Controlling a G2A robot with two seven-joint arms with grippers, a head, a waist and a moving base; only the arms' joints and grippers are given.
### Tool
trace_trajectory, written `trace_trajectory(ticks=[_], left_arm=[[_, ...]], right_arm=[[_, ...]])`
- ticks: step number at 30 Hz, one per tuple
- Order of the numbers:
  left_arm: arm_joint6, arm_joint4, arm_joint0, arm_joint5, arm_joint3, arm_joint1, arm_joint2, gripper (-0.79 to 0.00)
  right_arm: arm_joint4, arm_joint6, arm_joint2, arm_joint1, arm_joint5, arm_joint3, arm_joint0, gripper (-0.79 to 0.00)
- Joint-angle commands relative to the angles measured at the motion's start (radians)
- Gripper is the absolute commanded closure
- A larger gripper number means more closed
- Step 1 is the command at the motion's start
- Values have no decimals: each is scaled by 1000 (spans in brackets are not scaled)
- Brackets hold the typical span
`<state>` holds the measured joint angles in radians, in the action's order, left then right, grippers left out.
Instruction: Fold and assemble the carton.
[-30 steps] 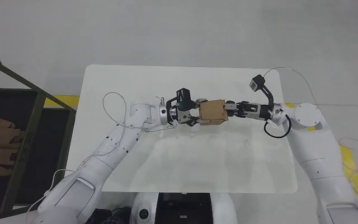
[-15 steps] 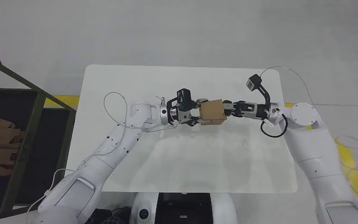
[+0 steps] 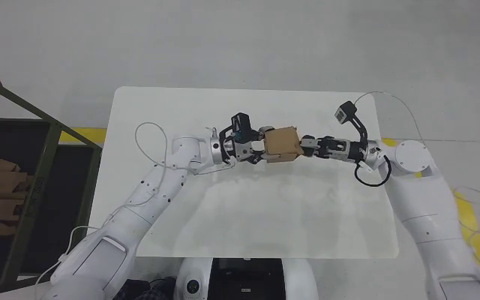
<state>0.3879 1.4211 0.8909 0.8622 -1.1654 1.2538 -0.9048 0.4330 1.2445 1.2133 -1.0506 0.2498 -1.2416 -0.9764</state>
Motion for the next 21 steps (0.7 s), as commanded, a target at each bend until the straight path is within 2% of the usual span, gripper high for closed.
trace_trajectory(ticks=[1, 12, 15, 21], left_arm=[[-2, -6, -1, -3, 4, 0, -3, -385], [-15, -27, -4, -16, 13, 1, -12, -385], [-18, -27, -4, -19, 13, 1, -10, -385], [-19, -16, -1, -24, 3, 2, -5, -388]], right_arm=[[0, 1, -1, 0, 1, -3, -2, -92], [-3, 2, 3, 6, 2, -22, -21, -37], [7, -4, 5, 6, 5, -25, -22, 0], [9, -10, -3, 4, 1, -20, -11, 0]])
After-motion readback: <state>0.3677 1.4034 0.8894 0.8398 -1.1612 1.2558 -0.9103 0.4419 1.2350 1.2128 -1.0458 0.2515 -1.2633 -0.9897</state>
